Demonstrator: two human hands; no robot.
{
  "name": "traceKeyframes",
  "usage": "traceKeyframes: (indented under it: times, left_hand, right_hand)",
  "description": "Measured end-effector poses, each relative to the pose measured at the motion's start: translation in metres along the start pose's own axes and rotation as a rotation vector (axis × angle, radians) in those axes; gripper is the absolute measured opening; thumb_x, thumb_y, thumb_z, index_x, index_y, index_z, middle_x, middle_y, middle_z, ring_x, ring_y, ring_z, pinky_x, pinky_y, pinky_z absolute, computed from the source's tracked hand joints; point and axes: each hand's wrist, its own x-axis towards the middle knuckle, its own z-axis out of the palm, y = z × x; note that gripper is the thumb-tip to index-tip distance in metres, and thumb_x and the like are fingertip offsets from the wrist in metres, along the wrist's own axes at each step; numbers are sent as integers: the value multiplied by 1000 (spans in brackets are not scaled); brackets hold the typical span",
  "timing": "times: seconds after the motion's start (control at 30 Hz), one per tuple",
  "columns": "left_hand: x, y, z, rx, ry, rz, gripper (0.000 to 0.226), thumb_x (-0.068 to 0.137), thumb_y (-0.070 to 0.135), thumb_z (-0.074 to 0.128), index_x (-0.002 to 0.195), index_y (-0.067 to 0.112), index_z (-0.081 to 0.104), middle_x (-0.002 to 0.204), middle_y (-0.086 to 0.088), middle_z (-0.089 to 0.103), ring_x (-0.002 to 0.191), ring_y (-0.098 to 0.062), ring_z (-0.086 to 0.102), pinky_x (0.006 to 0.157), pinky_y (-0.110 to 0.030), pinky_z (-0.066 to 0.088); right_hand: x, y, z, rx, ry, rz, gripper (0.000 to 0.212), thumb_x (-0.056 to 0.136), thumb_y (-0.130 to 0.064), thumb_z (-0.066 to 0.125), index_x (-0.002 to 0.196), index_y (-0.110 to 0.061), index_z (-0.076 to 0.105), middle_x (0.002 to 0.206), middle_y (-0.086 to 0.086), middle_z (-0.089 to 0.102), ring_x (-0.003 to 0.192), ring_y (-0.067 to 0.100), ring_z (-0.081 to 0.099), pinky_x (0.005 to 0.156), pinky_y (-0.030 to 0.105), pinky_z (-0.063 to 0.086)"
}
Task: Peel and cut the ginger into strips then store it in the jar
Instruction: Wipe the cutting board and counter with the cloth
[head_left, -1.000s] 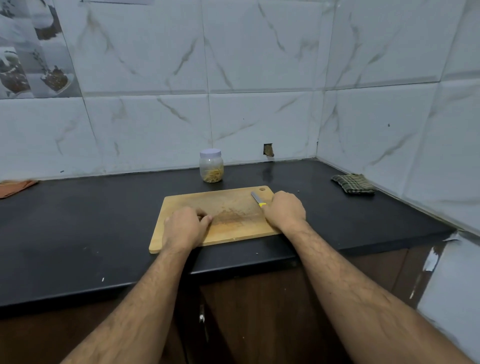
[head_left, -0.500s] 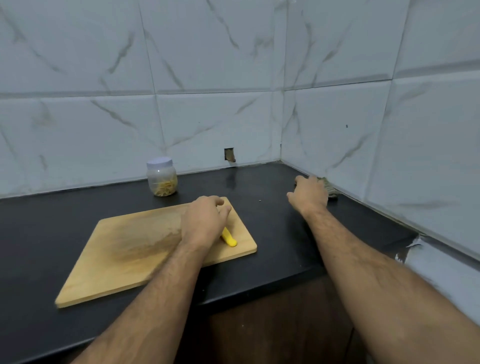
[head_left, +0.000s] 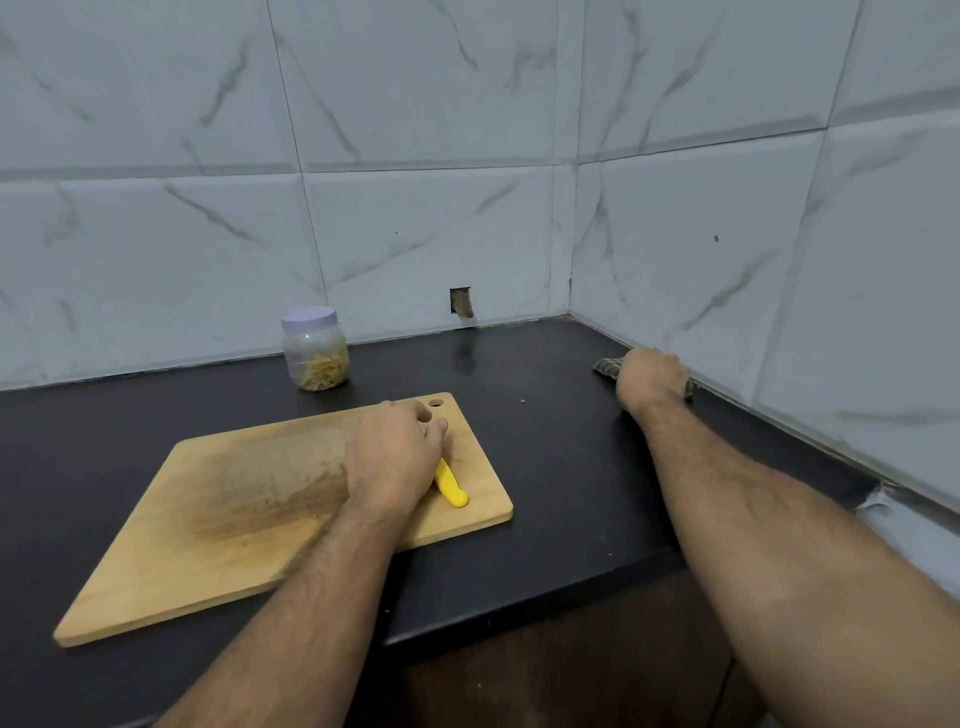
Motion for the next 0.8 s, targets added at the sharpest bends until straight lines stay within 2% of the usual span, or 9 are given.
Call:
traceKeyframes:
  times: [0.2, 0.3, 0.4, 0.43, 0.5, 0.6, 0.67, 0.73, 0.8]
  left_hand:
    - [-15, 8, -10, 15, 0, -8, 35, 96, 45, 55, 120, 23, 69, 107, -1, 71, 103, -22, 63, 79, -34, 51]
    - [-26, 12, -16, 34, -8, -32, 38, 97, 47, 55, 119, 18, 67, 110, -3, 69, 106, -23, 62, 79, -33, 47]
    - [-31, 18, -18, 59, -46, -78, 40, 91, 56, 60, 98, 16, 63, 100, -3, 67, 97, -24, 62, 70, -31, 44]
    - [-31, 19, -18, 68, -77, -107, 41, 88, 58, 63, 87, 17, 56, 96, -3, 65, 96, -24, 63, 68, -31, 44]
    - [-29, 22, -19, 99, -131, -154, 46, 85, 57, 68, 74, 18, 46, 90, -2, 62, 95, -24, 63, 68, -30, 45]
    - [-25, 23, -21, 126, -170, -169, 36, 86, 44, 70, 77, 16, 51, 88, -2, 62, 94, -24, 64, 68, -29, 45]
    - [-24, 22, -25, 114, -188, -174, 32, 87, 36, 69, 72, 15, 51, 75, 1, 54, 84, -22, 59, 64, -28, 42]
    - [-25, 20, -31, 37, -199, -206, 35, 89, 39, 64, 67, 15, 51, 67, 1, 50, 76, -22, 55, 58, -28, 38]
    - [-27, 14, -41, -124, -198, -258, 44, 92, 47, 58, 63, 14, 52, 66, -2, 52, 73, -23, 53, 56, -29, 35]
  right_hand:
    - [-39, -22, -20, 143, -120, -84, 26, 96, -23, 54, 116, -10, 66, 123, 14, 64, 116, 34, 59, 95, 40, 47]
    - [-57, -29, -27, 110, -149, -119, 31, 95, -34, 58, 119, -14, 63, 127, 13, 61, 118, 32, 56, 95, 40, 44]
    - [-66, -27, -26, 4, -195, -66, 58, 86, -55, 62, 131, -19, 55, 137, 11, 51, 125, 32, 45, 99, 46, 38]
    - [-68, -26, -25, 6, -220, -43, 61, 87, -55, 61, 134, -19, 53, 138, 10, 49, 126, 33, 44, 101, 47, 37]
    - [-70, -26, -24, 19, -222, -44, 49, 93, -39, 57, 137, -17, 53, 138, 11, 50, 126, 33, 46, 101, 46, 41]
    - [-73, -32, -28, 112, -183, -82, 30, 92, -21, 57, 121, -19, 62, 127, 10, 57, 117, 31, 55, 88, 38, 49]
    - [-77, -37, -32, 264, -208, -103, 18, 89, -18, 57, 106, -20, 63, 111, 6, 65, 103, 27, 61, 74, 30, 48]
    - [-84, -40, -39, 514, -248, -119, 12, 89, -17, 54, 98, -18, 62, 86, 1, 69, 85, 20, 65, 60, 26, 43]
    - [-100, -47, -54, 848, -265, -104, 17, 91, -17, 48, 102, -15, 62, 77, 1, 67, 67, 16, 62, 53, 25, 41]
